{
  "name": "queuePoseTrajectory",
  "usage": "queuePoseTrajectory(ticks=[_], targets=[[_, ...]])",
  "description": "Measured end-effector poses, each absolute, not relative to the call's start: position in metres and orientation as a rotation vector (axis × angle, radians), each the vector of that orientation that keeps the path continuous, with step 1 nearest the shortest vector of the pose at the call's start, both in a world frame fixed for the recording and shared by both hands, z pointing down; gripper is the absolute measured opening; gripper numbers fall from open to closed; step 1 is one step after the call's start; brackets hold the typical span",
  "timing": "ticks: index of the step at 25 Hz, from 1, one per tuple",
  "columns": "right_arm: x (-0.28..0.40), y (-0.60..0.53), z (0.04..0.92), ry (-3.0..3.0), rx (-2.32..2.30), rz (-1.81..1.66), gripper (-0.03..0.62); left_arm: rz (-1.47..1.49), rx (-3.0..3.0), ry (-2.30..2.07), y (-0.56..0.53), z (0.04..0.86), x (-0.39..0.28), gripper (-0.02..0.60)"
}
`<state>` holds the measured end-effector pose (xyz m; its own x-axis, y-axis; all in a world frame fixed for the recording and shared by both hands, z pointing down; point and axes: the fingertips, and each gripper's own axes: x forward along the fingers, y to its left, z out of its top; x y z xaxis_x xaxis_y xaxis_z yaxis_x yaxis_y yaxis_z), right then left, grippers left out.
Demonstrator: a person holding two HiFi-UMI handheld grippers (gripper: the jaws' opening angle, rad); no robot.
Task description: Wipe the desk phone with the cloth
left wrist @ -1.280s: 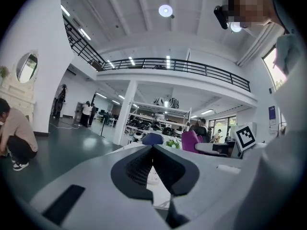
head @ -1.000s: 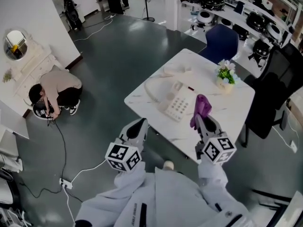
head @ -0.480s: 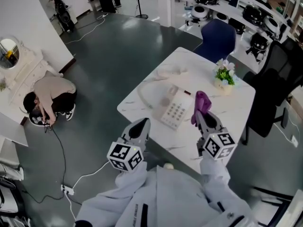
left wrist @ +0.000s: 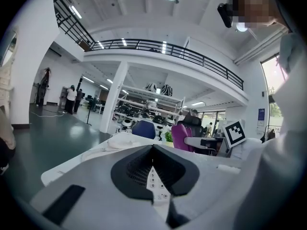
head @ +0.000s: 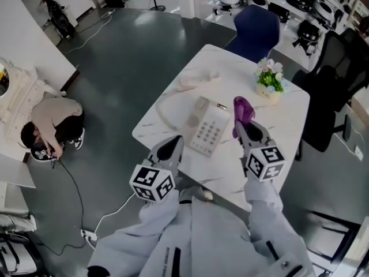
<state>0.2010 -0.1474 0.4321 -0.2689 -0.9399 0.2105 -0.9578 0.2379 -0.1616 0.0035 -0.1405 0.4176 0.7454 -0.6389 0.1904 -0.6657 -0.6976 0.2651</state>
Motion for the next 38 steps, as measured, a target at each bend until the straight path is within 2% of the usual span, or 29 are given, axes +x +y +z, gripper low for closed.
queuePoseTrajectory(ticks=[15,38], targets=[[0.216,-0.21,0.477,-2.106,1.802,0.279,0.037,0.238,2.603,-0.757,-0.205,0.458,0.04,-0.002],[0.187,-0.229,0.53,-1.97,1.696,0.383,0.037,0.333,2.585,-0.478,-0.223,0.494,0.054,-0.002]])
